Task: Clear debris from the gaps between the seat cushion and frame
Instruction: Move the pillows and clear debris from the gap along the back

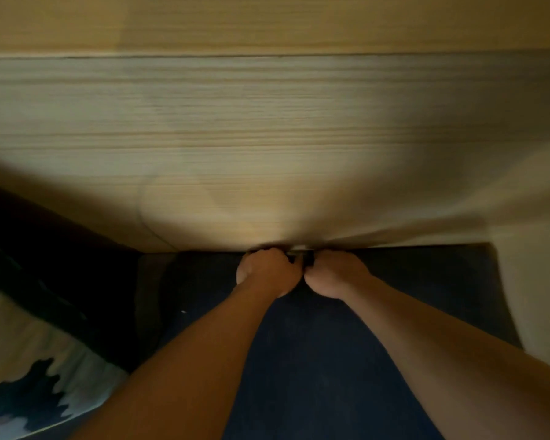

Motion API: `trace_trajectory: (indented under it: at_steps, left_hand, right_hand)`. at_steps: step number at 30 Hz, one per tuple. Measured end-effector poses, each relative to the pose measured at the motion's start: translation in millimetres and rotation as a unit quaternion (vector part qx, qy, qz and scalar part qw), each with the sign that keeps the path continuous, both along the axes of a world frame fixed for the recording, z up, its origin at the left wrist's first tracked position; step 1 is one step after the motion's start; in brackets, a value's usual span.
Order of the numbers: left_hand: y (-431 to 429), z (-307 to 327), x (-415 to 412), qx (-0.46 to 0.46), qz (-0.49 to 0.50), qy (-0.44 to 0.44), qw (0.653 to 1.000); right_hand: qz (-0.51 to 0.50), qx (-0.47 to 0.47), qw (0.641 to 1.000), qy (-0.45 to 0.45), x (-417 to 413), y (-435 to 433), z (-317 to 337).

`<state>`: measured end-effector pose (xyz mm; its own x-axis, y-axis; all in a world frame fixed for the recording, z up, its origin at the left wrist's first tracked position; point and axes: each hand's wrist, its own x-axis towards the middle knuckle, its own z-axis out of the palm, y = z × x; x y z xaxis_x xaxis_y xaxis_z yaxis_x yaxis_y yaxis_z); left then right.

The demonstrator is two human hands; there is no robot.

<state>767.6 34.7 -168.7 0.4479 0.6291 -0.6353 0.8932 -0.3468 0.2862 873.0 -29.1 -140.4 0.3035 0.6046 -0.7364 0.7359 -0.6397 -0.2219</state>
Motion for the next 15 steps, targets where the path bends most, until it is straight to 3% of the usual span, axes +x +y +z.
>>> trace_trajectory:
  at_steps: [4, 9, 15]
  left_hand:
    - [3.3, -8.8, 11.0, 0.048, -0.009, 0.033, 0.998]
    - [-2.3, -17.2, -12.2, 0.068, 0.066, -0.145, 0.985]
    - [1.4, -22.9, -13.3, -0.015, 0.125, -0.189, 0.974]
  right_hand:
    - [0.004, 0.031, 0.999, -0.034, -5.0, 3.5, -9.3]
    - [0.007, 0.028, 0.998, -0.053, -13.7, 11.4, -15.2]
    - [-0.013, 0.092, 0.994, -0.053, -22.7, 2.7, -27.7]
